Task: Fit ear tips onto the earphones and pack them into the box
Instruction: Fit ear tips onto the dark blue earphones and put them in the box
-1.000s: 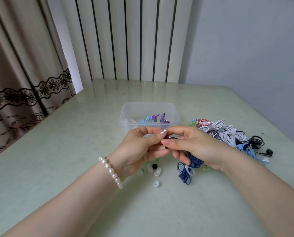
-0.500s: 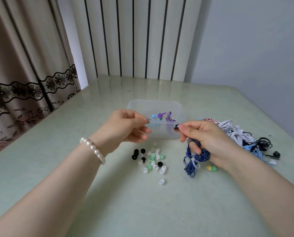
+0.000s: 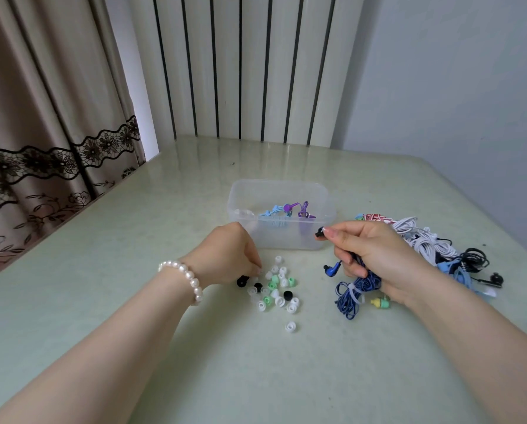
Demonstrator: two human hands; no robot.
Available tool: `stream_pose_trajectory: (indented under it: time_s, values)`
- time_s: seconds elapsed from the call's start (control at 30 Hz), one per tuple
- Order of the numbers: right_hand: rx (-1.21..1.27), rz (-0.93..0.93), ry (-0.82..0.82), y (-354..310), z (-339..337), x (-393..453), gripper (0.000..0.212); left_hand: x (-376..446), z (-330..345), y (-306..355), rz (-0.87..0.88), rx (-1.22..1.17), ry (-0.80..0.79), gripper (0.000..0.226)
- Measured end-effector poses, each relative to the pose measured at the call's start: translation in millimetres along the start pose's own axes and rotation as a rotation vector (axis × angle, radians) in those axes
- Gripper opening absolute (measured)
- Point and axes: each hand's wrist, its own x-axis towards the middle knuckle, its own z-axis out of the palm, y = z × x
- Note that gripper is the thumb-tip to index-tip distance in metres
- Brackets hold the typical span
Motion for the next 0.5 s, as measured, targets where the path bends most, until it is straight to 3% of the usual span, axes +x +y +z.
stream_pose_trajectory:
  time_s: [0.17, 0.27, 0.37, 0.5]
  values:
    - [-0.039, -0.016, 0.001, 1, 0, -1, 0.016, 0, 0, -1, 0.043, 0.069, -0.005, 0.006]
    - [-0.048, -0.015, -0.002, 0, 1, -2, 0.016, 0, -3, 1, 0.02, -0.053, 0.074, 0.009]
    - [-0.063, -0.026, -0.001, -2, 2, -4, 0.015, -3, -6, 12, -0.022, -0.579, 0.151, 0.017]
    - [-0.059, -0.08, -0.038, -5, 6, -9, 0.019, -14, 1, 34, -0.096, -1.238, -0.041, 0.011]
